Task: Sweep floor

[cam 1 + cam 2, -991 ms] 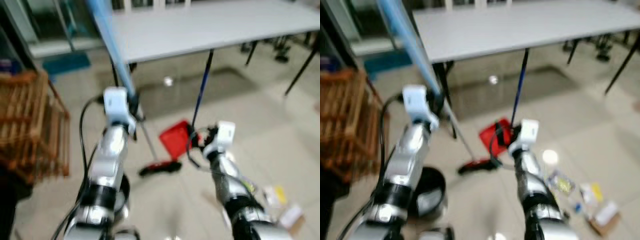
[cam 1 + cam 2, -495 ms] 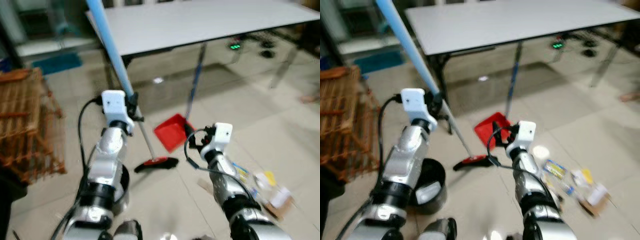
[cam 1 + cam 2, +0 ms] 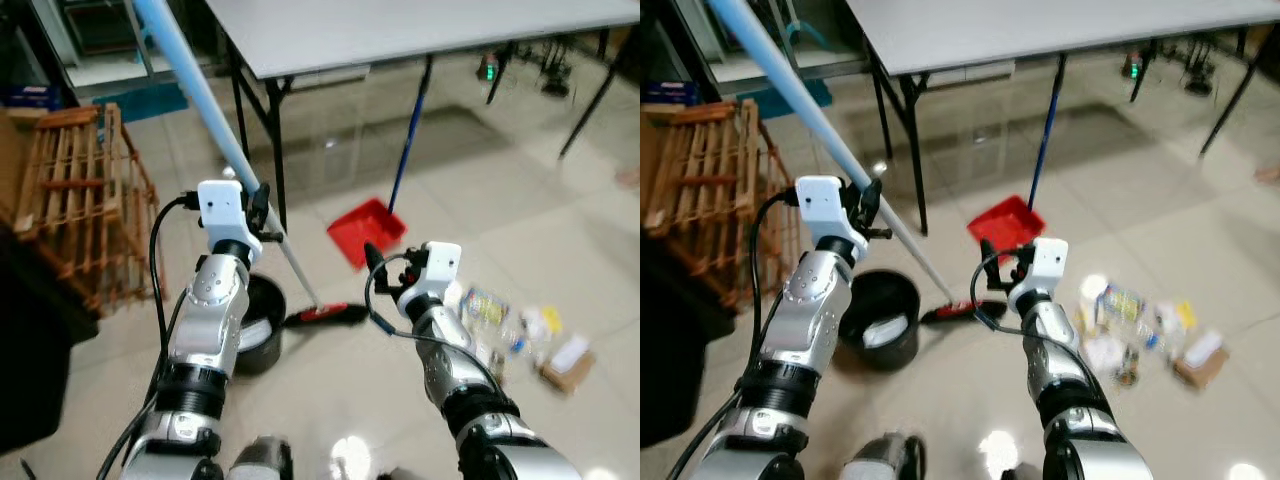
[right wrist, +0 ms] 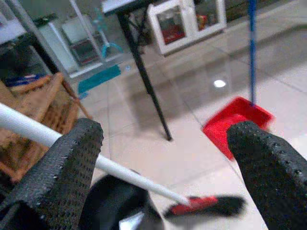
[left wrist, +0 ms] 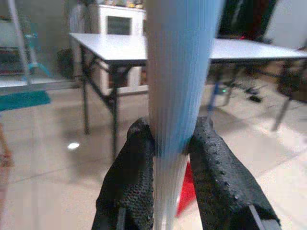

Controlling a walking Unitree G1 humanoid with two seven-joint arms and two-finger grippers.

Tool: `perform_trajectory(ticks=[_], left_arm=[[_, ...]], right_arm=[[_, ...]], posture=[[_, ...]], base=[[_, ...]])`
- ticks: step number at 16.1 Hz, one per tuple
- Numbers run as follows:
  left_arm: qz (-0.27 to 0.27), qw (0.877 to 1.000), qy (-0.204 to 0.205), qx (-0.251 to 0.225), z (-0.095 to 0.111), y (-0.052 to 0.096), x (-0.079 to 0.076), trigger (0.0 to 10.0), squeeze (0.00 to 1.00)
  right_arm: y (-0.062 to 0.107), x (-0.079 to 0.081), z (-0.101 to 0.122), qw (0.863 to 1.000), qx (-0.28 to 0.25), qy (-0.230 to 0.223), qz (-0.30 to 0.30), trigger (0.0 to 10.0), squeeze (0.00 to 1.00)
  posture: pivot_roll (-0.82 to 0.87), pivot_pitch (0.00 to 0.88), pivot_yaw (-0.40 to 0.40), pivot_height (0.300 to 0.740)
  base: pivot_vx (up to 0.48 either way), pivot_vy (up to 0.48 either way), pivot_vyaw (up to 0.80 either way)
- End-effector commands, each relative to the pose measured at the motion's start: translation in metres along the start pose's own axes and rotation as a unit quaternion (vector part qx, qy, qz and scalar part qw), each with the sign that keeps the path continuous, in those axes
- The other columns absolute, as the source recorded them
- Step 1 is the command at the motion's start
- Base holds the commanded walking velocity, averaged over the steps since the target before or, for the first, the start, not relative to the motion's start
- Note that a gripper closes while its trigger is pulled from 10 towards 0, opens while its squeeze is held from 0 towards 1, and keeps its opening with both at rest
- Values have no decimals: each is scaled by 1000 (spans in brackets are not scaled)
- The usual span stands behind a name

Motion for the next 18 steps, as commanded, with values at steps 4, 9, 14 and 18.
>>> perform_trajectory(ticks=[4,9,14,18], left_arm=[[-7,1000,-3,-4,3,-1,-3,10000,0],[3,1000,-2,-5,4,-1,0,10000,0],[-9,1000,-8,-4,4,0,-1,10000,0],[-10,1000,-12,3,2,-1,-1,10000,0]], right_arm=[[0,-1,2,1000,-2,-4,0,10000,0],[0,-1,1,1000,-2,-5,0,10000,0],[0,0,1,1000,-4,-6,-1,10000,0],[0,-1,1,1000,-4,-7,-1,10000,0]], posture=[[-10,42,7,740],[-8,43,5,740],[-9,44,8,740],[-8,44,7,740]], base=[[-350,0,0],[-61,0,0],[0,0,0],[307,0,0]])
Point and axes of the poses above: a point about 5 cm out from each wrist's last joint towards the gripper, its own y axis pointing back from the gripper into the wrist, its own z axis along the axis of the wrist's last joint, x = y × z, the point moved 3 cm from there along -y, pointing out of the wrist towards the gripper, and after that the axes turned 1 degree about -y, right-handed, at the moved point
